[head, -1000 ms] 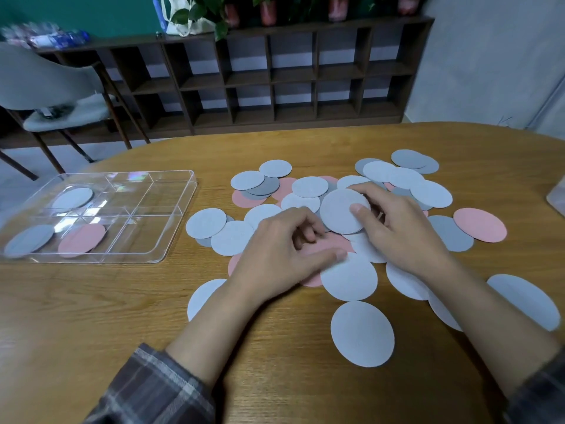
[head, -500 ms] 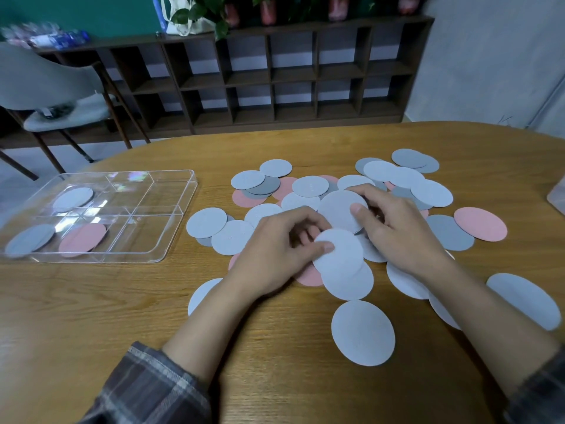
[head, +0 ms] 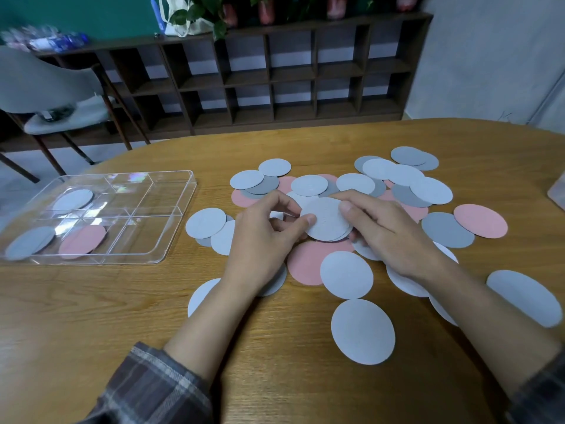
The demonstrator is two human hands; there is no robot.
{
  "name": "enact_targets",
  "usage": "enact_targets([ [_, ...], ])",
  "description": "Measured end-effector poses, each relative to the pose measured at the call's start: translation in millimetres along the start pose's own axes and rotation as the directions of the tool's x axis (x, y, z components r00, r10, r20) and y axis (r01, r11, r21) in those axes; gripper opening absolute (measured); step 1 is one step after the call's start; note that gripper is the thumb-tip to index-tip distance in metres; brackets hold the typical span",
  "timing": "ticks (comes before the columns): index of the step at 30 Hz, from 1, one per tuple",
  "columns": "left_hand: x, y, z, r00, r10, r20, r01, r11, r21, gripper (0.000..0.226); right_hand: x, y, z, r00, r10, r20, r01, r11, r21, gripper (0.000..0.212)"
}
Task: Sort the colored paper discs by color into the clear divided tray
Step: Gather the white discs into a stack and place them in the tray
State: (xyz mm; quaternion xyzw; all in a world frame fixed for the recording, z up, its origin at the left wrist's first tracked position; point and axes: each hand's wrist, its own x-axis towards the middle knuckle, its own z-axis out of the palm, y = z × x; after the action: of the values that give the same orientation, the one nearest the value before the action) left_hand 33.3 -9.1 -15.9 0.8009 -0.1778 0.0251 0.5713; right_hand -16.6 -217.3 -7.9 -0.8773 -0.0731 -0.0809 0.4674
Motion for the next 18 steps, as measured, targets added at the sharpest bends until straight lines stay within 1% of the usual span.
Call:
enact_targets([
  [4,-2,2,2,0.999,0.040,-0.014,-0.038,0.995,0.093,0.020,0,-3,3,0.999,-0.050,0.015,0.052,0.988,-0.145,0.031],
  [6,-2,4,4,0.997,0.072,-0.022,-0.067,0.985,0.157,0.023,1,-2,2,0.998,-0.062,-0.003,0.060,0.980,-0.187,0.033],
  [8,-2,5,4,0.993,0.117,-0.006,-0.113,0.976,0.187,0.026,2,3,-1,0.997,-0.066,-0.046,0.055,0.976,-0.211,0.034],
  [9,-2,4,3,0.991,0.131,0.036,-0.135,0.972,0.192,0.026,2,5,-3,0.996,-0.062,-0.069,0.046,0.976,-0.213,0.035],
  [11,-4,4,4,0.974,0.115,0.194,-0.157,0.964,0.215,0.024,4,9,-6,0.994,-0.049,-0.099,0.026,0.975,-0.220,0.037],
  [13,-7,1,5,0.932,0.094,0.349,-0.208,0.929,0.305,0.034,4,10,-7,0.992,-0.044,-0.116,0.016,0.974,-0.225,0.040],
  [15,-8,-1,5,0.909,0.099,0.404,-0.250,0.905,0.343,0.044,4,8,-8,0.991,-0.045,-0.127,0.015,0.973,-0.230,0.042],
  [18,-6,0,3,0.909,0.100,0.404,-0.228,0.932,0.282,0.038,3,6,-7,0.990,-0.047,-0.133,0.013,0.970,-0.244,0.042],
])
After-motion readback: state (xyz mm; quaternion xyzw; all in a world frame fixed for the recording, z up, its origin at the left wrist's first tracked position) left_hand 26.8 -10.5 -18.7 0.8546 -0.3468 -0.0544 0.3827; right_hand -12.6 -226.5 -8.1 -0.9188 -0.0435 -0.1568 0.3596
